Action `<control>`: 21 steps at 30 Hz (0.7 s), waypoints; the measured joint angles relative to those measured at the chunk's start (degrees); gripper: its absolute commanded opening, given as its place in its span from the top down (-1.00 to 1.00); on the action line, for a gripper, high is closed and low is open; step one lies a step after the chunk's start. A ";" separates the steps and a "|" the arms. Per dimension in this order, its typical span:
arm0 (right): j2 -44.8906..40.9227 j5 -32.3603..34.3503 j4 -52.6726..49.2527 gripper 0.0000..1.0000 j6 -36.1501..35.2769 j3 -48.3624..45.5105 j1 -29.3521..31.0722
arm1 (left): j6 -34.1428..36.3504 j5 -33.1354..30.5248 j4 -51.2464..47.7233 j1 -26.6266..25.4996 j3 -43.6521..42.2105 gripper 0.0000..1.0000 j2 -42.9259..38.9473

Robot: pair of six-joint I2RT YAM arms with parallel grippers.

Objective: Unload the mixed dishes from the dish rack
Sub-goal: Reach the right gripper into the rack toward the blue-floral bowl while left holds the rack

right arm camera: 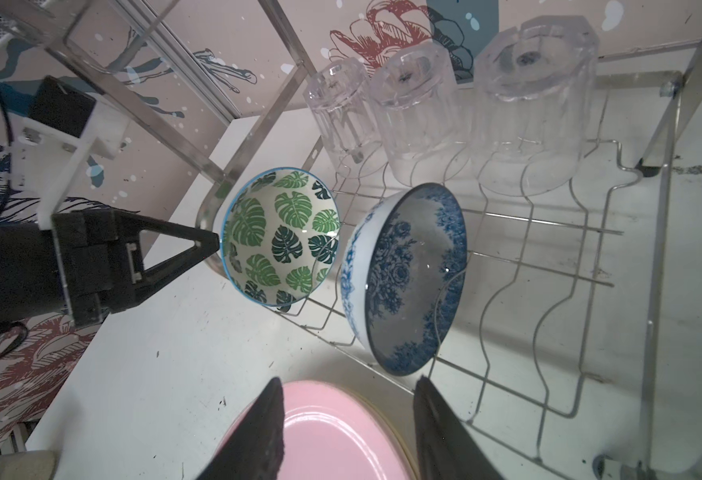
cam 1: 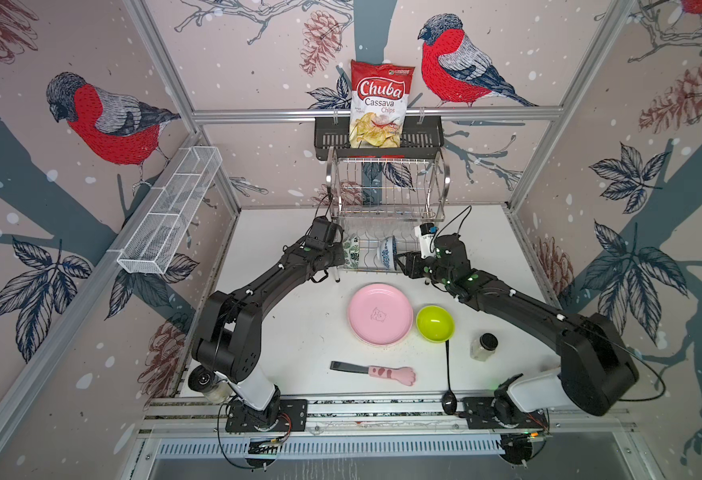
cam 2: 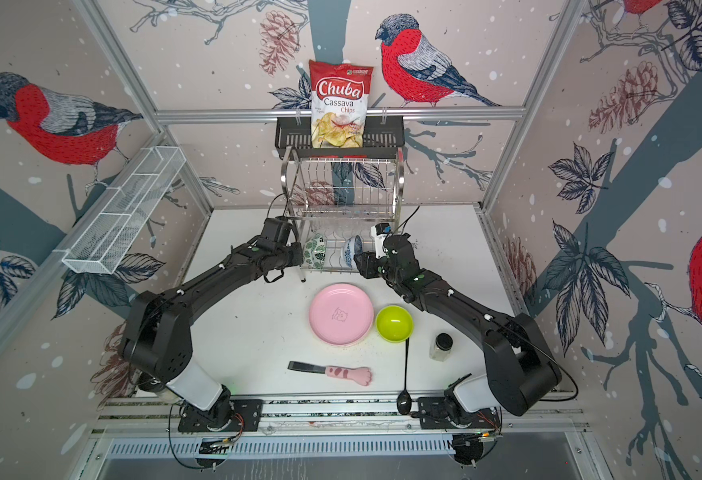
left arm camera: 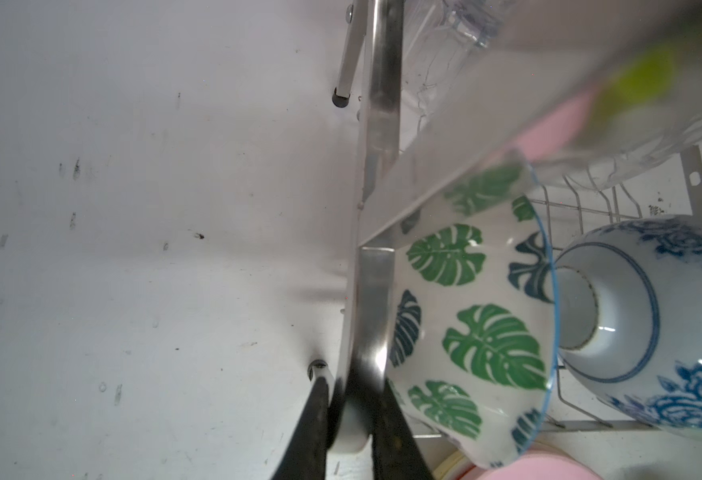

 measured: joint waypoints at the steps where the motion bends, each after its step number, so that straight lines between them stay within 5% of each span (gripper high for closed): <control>1: 0.81 -0.42 -0.02 -0.02 -0.02 0.44 -0.24 | 0.44 -0.13 -0.04 0.00 0.02 0.72 0.00; 21: 15.04 -8.87 5.62 0.07 1.97 8.22 -2.23 | 0.76 -0.09 -1.09 0.00 0.90 0.77 0.42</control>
